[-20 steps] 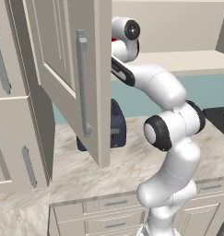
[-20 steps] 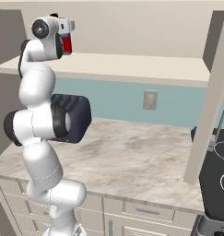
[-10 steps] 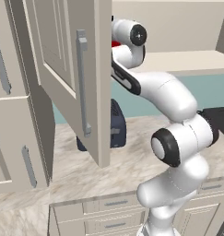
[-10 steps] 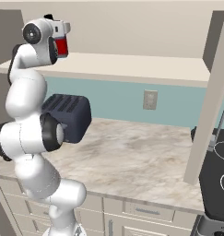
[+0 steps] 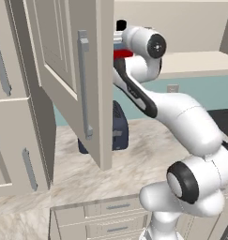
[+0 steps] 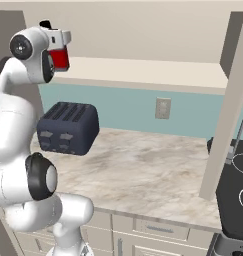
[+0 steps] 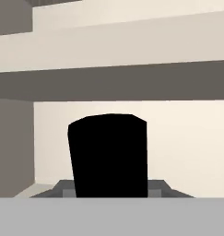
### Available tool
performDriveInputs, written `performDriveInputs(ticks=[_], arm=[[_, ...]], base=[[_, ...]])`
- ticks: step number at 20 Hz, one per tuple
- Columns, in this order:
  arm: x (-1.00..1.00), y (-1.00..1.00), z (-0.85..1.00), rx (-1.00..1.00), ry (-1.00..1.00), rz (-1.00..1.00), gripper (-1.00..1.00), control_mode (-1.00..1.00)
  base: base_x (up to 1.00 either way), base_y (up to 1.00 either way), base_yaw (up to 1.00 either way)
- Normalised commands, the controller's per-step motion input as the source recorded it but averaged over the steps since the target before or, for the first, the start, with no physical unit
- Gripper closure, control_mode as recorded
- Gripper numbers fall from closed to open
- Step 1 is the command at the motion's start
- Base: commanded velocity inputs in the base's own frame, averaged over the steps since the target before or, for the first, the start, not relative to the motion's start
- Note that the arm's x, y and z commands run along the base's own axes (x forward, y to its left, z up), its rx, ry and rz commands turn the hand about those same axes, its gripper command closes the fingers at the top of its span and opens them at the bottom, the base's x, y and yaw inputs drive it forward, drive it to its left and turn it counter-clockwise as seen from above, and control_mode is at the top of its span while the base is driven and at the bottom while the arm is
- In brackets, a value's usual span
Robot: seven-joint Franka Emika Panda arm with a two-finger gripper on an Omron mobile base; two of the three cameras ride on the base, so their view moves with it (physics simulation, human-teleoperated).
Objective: Open the cabinet directly in front. Then move the liquor and the cup to the dining counter with the jar on it.
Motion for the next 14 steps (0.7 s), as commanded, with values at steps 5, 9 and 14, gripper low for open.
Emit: performDriveInputs(ticks=[5,9,14], arm=[[-1.00,-0.30,0.00,0.01,0.00,-0.05,1.00,-1.00],[-1.00,-0.33,0.00,0.02,0.00,-0.06,1.00,-1.00],[-1.00,-0.29,-0.06,0.00,0.05,-0.05,1.00,-1.00]], base=[[0.00,0.00,0.00],[0.00,0.00,0.00],[0.00,0.00,0.00]])
